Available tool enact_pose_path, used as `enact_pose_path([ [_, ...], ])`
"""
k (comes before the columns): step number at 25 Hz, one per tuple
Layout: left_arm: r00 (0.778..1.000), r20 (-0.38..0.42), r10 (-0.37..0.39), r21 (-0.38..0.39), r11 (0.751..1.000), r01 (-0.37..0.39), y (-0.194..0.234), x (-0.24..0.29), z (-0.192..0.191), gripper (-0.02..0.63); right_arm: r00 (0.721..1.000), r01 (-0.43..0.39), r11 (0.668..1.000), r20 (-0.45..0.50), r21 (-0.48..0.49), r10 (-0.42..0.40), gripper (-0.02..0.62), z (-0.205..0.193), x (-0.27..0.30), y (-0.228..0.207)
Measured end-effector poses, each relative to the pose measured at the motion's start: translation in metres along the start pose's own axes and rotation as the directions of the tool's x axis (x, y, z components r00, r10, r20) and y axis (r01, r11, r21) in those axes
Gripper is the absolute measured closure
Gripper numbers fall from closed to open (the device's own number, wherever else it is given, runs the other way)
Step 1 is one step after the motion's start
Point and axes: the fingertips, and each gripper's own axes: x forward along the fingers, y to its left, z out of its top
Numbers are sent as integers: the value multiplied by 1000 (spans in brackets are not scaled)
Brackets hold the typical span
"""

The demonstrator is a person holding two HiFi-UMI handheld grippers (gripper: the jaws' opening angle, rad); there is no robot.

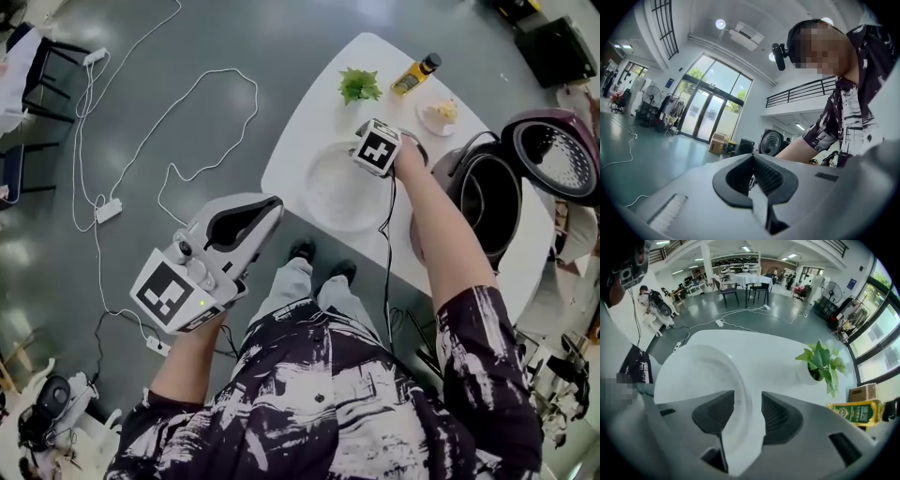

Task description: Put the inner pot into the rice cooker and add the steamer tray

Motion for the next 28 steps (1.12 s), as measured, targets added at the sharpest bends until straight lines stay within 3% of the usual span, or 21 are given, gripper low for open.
enact_pose_path([
  [2,1000,0,4,-1,1000,-4,0,-1,-6,601,1000,-8,1000,-17,-11,8,443,-3,11,0],
  [5,1000,6,14,-1,1000,-14,-1,-3,-11,601,999,4,998,-44,-58,-7,548,-5,20,0],
  [12,1000,4,9,-13,1000,-9,-7,-10,-5,601,998,-20,999,-54,-32,18,573,-5,13,11],
  [18,1000,-3,-5,-7,1000,5,-8,5,-4,601,994,-101,978,-10,184,104,594,-15,11,15],
  [22,1000,0,-27,6,1000,27,-17,11,4,601,994,-106,932,58,347,92,594,-13,-9,7],
  [28,992,23,-121,50,992,120,-40,31,26,601,983,-152,810,170,566,66,594,-2,-83,-5],
])
